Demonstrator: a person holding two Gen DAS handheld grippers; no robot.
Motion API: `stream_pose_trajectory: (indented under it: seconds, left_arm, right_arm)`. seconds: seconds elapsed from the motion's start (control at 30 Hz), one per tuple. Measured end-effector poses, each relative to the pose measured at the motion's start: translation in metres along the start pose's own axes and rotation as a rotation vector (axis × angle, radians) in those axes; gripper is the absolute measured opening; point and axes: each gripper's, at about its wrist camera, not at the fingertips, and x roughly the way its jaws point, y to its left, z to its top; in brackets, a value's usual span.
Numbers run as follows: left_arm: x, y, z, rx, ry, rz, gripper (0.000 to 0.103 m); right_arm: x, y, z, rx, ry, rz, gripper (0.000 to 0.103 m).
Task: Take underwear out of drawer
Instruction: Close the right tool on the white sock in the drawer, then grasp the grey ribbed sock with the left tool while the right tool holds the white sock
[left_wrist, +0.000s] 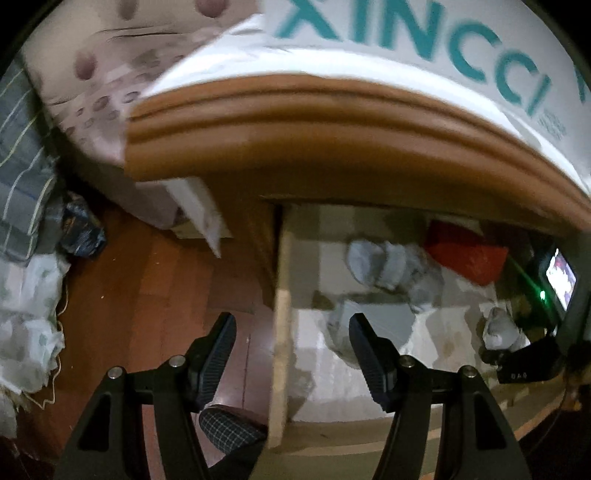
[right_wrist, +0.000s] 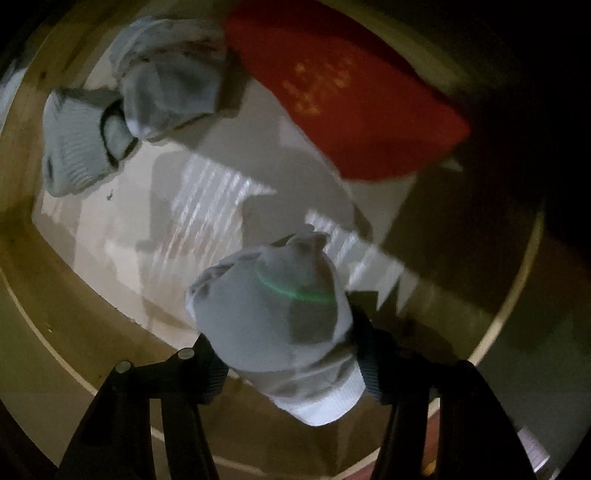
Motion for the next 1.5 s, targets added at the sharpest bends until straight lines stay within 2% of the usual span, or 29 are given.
stream_pose_trajectory:
  seconds: [0.27,0.53,0.67,0.8,0.93,1.03,1.1,1.23,1.37,1.5]
  left_arm:
    - [0.020,-0.030,-0.002,0.063,0.064,-0.004,0.065]
    - [0.039,-0.044,-0.004,0.050,0.134,-0.053,0.065]
    - [0.048,-0.053,-0.005,0.092,0.158,-0.046,0.065]
    - [0.061,-0.067,-0.006,0.170,0.217,-0.097,0.065]
    - [0.079,-0.080,-0.005,0.228,0.286,-0.129,0.065]
    - [0.089,-0.088,-0.004,0.270,0.328,-0.124,0.065]
    - [0.091,-0.090,-0.001,0.277,0.332,-0.142,0.065]
    - [0.098,-0.094,0.005,0.330,0.358,-0.124,0.065]
    - [0.102,-0.103,0.009,0.438,0.365,-0.114,0.065]
    - [0.110,-0.110,0.013,0.484,0.384,-0.099,0.065]
  right_arm:
    - [-0.009,-0.010,-0.037,0.177,0.002,0.030,0.055]
    - [-0.024,-0.008,-0.074,0.307,-0.121,0.023,0.054]
    - [-0.040,-0.014,-0.077,0.323,-0.178,0.026,0.053]
    - [-0.038,-0.010,-0.088,0.340,-0.224,0.045,0.053]
    - [-0.041,-0.022,-0.098,0.369,-0.245,0.078,0.053]
    - [-0.041,-0.032,-0.108,0.375,-0.259,0.095,0.053]
    - [-0.041,-0.033,-0.109,0.372,-0.263,0.106,0.053]
    - [-0.034,-0.048,-0.104,0.369,-0.262,0.125,0.053]
    - [-0.031,-0.040,-0.097,0.361,-0.262,0.126,0.053]
    - [-0.025,-0.032,-0.094,0.357,-0.266,0.115,0.053]
